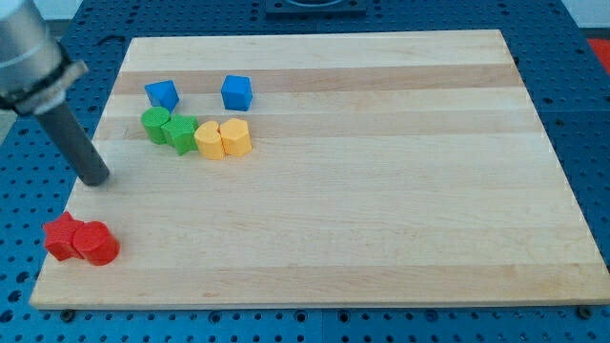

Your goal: Place the arm in between the blue triangle and green star

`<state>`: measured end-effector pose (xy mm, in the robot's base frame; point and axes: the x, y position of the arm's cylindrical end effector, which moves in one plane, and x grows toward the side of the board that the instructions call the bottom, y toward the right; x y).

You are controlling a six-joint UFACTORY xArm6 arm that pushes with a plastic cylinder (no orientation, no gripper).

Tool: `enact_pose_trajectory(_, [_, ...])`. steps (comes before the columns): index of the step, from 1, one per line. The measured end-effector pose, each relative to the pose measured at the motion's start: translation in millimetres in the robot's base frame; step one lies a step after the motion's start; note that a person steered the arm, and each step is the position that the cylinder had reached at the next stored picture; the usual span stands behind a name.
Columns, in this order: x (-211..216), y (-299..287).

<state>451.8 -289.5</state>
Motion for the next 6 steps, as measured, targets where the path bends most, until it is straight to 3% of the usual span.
enact_pose_trajectory(2, [-113.4,-5.9])
enact_pose_trajectory(4, [-96.8,85.9])
enact_pose_trajectory(6, [-72.4,111.4])
